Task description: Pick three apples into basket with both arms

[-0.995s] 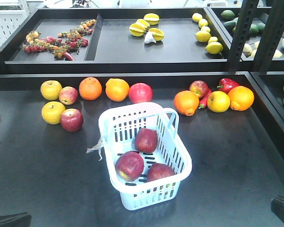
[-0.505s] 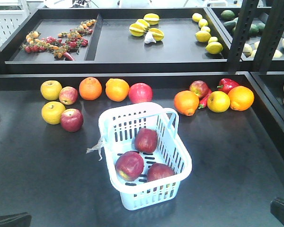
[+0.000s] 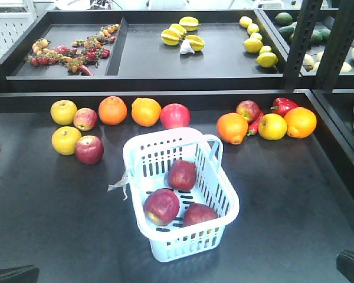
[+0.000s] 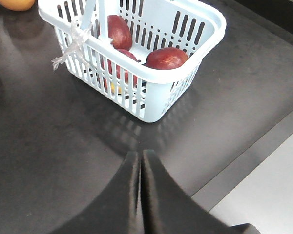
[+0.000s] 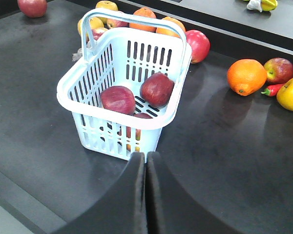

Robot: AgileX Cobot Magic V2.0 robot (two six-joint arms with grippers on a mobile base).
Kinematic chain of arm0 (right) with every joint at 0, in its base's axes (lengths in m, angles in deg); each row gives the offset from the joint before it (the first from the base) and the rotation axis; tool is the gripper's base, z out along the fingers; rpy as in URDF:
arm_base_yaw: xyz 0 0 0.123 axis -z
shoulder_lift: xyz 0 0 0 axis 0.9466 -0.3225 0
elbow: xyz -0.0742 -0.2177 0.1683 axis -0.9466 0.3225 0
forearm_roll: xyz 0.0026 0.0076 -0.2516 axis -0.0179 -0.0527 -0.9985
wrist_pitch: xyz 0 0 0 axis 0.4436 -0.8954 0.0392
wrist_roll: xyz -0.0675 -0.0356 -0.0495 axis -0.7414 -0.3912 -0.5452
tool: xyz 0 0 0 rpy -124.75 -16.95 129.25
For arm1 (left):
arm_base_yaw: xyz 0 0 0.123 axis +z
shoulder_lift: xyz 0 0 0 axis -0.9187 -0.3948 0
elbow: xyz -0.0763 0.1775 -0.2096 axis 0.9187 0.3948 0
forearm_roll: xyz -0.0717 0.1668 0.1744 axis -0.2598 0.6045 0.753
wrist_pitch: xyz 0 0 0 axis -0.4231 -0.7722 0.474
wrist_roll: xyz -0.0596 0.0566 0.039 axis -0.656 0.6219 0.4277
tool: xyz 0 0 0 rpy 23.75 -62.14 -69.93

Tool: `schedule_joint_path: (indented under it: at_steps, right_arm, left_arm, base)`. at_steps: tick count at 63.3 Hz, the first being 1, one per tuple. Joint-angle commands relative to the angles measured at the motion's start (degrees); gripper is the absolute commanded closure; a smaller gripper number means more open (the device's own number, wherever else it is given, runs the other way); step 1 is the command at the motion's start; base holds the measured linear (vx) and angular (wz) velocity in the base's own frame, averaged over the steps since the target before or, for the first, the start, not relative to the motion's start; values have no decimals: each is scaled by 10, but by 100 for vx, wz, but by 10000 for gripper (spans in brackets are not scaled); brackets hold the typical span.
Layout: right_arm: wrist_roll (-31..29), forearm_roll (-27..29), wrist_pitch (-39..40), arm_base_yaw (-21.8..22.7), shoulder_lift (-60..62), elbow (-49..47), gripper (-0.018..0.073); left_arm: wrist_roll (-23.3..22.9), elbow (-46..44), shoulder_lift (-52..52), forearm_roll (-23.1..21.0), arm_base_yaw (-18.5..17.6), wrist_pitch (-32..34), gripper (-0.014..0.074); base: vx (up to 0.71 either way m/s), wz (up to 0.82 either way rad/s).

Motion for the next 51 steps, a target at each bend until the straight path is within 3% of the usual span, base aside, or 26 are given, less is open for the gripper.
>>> schedule_joint_path:
  at_steps: [1,51]
  right_arm:
    - [0,3,36,0,-5,-15,561]
    - [0,3,36,0,-5,-15,561]
  left_arm:
    - [-4,-14,-3,-19,-1,33,603]
    - [-4,-14,-3,-19,-1,33,603]
  base:
    - [0,0]
    - [0,0]
